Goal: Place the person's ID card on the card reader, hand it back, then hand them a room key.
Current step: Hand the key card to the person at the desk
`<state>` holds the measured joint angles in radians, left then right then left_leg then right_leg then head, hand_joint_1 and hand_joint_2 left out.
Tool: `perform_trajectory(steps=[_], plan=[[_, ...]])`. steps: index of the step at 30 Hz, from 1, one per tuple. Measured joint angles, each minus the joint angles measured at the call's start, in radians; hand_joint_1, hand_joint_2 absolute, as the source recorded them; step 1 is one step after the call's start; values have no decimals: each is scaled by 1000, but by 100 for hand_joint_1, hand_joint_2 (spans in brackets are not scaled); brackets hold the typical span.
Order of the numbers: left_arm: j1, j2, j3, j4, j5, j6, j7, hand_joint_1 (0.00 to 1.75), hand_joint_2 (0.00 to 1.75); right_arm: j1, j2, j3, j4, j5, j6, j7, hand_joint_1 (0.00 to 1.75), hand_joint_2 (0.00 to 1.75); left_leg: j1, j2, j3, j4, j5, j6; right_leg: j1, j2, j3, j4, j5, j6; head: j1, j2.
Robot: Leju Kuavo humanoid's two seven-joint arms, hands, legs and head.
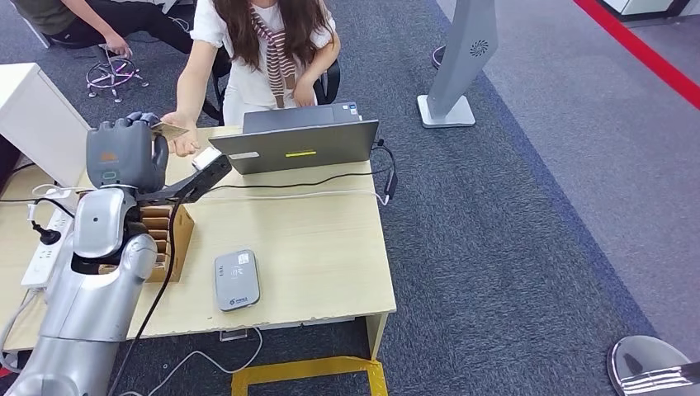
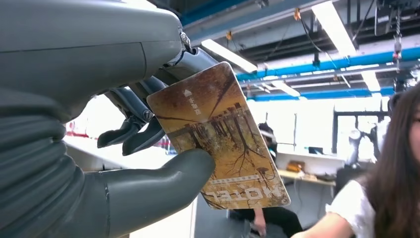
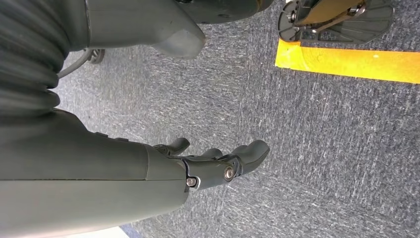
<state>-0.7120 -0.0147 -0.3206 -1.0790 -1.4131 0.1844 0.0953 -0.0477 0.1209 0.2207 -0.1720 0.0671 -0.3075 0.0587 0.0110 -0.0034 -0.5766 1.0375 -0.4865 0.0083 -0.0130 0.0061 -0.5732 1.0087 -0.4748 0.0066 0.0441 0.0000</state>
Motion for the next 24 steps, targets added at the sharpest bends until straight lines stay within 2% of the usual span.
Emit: perform_trajectory(steps=[6, 9, 16, 24], plan=[[-185, 51, 41, 180, -66, -6, 34, 175, 175, -2, 0, 1, 0, 15, 5, 8, 0, 175, 0, 2, 0, 0, 0, 0, 0, 2, -1, 0, 1, -1, 0, 0], [-236, 69, 55, 266, -94, -9, 60, 175, 175, -3, 0, 1, 0, 16, 8, 11, 0, 175, 0, 1, 0, 0, 1, 0, 0, 1, -1, 0, 1, -1, -1, 0], [-290, 97, 72, 386, -118, -16, 90, 175, 175, -3, 0, 1, 0, 21, 8, 17, 0, 175, 0, 1, 0, 0, 1, 0, 0, 1, -1, 0, 1, -1, -1, 0], [-305, 103, 73, 450, -122, -17, 109, 175, 175, -3, 2, 1, 0, 24, 8, 21, 0, 175, 0, 1, 0, 0, 1, 0, 0, 1, -1, 0, 1, -1, -1, 0]])
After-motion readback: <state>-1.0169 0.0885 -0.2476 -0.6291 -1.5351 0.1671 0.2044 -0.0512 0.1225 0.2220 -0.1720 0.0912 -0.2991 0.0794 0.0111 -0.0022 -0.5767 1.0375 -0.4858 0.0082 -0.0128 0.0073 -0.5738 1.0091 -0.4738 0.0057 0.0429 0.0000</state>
